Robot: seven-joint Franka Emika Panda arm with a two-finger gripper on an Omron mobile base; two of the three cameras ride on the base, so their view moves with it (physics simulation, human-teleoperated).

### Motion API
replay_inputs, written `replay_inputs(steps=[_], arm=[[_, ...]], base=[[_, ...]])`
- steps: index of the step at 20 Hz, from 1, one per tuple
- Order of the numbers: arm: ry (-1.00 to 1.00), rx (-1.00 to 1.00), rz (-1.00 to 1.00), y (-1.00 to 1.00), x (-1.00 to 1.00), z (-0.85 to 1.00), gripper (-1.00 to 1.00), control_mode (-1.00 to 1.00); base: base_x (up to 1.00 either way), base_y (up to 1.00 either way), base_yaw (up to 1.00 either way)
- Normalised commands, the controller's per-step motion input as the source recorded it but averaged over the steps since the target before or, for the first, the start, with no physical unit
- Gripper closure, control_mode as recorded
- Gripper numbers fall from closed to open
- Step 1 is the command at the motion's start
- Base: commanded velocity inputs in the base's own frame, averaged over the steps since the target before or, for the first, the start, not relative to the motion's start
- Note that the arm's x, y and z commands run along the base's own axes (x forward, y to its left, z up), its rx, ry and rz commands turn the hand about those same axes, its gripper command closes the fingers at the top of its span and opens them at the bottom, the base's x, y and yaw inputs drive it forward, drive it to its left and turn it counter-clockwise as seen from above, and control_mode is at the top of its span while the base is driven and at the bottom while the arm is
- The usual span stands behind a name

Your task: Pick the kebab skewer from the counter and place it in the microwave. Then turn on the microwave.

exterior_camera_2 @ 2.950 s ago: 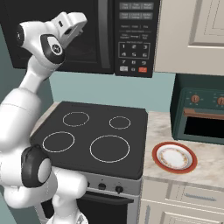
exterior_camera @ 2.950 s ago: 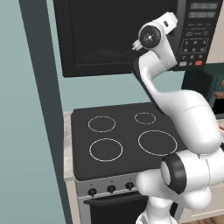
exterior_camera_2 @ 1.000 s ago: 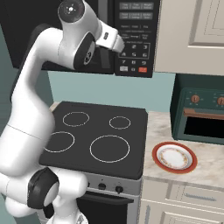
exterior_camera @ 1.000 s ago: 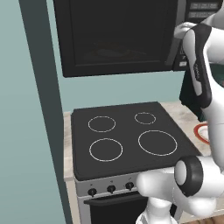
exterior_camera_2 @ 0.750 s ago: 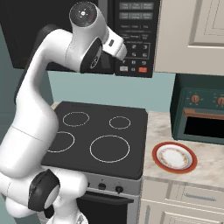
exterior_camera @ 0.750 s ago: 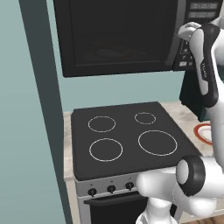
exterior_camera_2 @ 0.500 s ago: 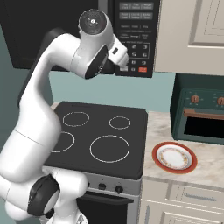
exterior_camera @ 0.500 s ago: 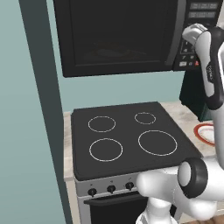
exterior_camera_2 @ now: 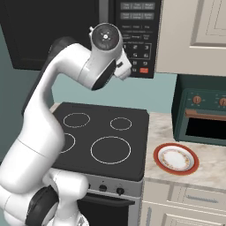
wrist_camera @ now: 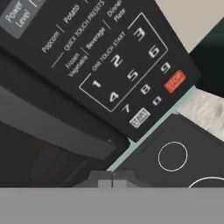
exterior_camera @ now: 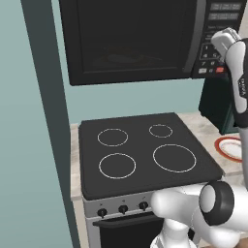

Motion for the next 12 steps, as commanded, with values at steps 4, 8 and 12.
replay_inputs(steps=[4,8,12], arm=[[-0.02,0.23,-0.09,-0.16,-0.17,-0.15,1.00,-1.00],[-0.04,0.23,-0.09,-0.12,-0.14,-0.20,1.00,-1.00],[-0.03,0.23,-0.07,-0.07,-0.07,-0.16,1.00,-1.00]], base=[[0.00,0.00,0.00],[0.00,0.00,0.00],[0.00,0.00,0.00]])
